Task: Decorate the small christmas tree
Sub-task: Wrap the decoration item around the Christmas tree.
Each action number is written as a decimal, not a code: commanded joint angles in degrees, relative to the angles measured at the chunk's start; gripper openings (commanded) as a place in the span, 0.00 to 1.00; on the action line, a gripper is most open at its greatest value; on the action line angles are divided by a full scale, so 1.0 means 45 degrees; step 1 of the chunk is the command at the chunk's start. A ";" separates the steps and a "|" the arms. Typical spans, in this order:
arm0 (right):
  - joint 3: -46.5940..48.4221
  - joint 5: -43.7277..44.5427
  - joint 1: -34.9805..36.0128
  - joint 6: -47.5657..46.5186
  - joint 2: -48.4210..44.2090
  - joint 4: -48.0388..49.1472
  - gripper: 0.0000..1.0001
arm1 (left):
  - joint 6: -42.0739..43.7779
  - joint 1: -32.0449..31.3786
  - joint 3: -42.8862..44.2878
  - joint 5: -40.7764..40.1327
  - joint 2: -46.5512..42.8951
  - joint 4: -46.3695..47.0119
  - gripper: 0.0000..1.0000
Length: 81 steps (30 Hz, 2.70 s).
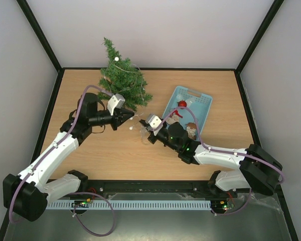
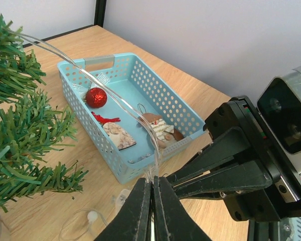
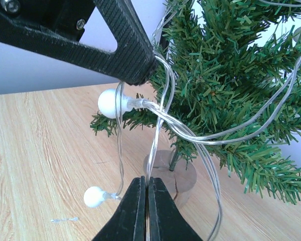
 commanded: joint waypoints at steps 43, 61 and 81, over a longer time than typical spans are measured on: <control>-0.0785 -0.0813 0.0301 -0.7414 -0.0135 0.4395 0.36 | -0.4617 0.0141 -0.0137 0.2975 0.0320 0.3319 0.02; -0.0533 -0.1588 0.0328 -0.5101 0.0572 0.3850 0.29 | -0.6197 0.0142 -0.0245 0.2495 0.0307 0.3684 0.02; 0.0258 0.0310 0.0314 -0.1430 0.1156 0.3821 0.33 | -0.6689 0.0124 -0.0630 0.1883 -0.0070 0.4186 0.02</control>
